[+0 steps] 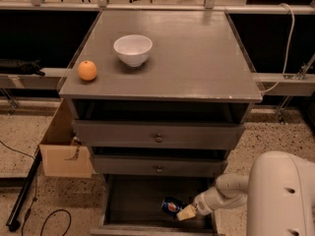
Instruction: Place pepsi can into bottom drawer
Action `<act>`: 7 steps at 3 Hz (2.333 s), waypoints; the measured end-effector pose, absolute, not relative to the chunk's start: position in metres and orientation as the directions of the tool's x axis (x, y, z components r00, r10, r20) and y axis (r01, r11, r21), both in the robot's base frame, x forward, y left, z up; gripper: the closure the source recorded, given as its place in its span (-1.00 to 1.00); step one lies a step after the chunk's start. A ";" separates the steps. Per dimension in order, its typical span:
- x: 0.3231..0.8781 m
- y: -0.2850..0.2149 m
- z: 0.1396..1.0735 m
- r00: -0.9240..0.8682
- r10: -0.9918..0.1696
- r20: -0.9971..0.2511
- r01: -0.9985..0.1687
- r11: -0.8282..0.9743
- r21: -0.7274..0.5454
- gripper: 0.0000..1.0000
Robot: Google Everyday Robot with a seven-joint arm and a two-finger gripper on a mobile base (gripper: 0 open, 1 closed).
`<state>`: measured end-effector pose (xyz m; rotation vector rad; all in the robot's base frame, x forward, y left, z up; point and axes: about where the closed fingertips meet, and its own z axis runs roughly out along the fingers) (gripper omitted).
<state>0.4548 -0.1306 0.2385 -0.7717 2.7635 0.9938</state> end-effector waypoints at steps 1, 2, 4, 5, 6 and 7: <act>0.452 -0.127 0.219 -0.871 -0.431 -0.236 -0.483 0.660 0.576 1.00; 0.463 -0.116 0.207 -0.870 -0.435 -0.230 -0.482 0.659 0.578 1.00; 0.488 -0.103 0.181 -0.874 -0.422 -0.240 -0.478 0.666 0.573 1.00; 0.492 -0.114 0.168 -0.893 -0.385 -0.233 -0.445 0.680 0.582 1.00; 0.504 -0.115 0.153 -0.900 -0.379 -0.215 -0.431 0.698 0.572 1.00; 0.504 -0.115 0.153 -0.900 -0.379 -0.215 -0.431 0.698 0.572 1.00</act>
Offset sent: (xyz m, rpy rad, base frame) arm 0.0255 0.0239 -0.0438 -0.0129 0.0313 0.0073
